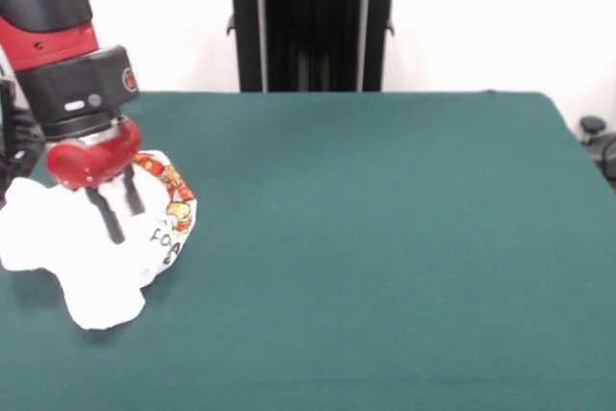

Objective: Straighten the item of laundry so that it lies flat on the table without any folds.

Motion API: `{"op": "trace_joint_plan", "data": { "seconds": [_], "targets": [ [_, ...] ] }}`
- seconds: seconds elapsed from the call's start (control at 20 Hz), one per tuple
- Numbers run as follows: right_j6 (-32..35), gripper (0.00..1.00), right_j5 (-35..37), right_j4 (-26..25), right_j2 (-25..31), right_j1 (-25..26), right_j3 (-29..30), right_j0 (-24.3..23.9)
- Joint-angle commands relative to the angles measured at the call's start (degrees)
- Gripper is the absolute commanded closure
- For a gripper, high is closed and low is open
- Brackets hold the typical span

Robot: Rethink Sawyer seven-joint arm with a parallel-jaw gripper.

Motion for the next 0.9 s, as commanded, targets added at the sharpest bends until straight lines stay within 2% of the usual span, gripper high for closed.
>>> {"op": "trace_joint_plan", "data": {
  "seconds": [0.05, 0.45, 0.65, 0.8, 0.9],
  "targets": [
    [-14.06, 0.00, 8.68, 3.13, 15.36, 7.06, 10.33, 0.49],
    [-10.60, 0.00, 10.56, 5.55, 21.49, 8.60, 14.28, -1.60],
    [-7.08, 0.00, 8.32, 6.44, 24.15, 7.70, 16.78, -1.41],
    [-4.42, 0.00, 6.63, 6.45, 23.88, 5.90, 16.35, 0.55],
    [-2.11, 0.00, 5.88, 5.84, 21.23, 2.49, 15.26, 2.76]
  ]
}}
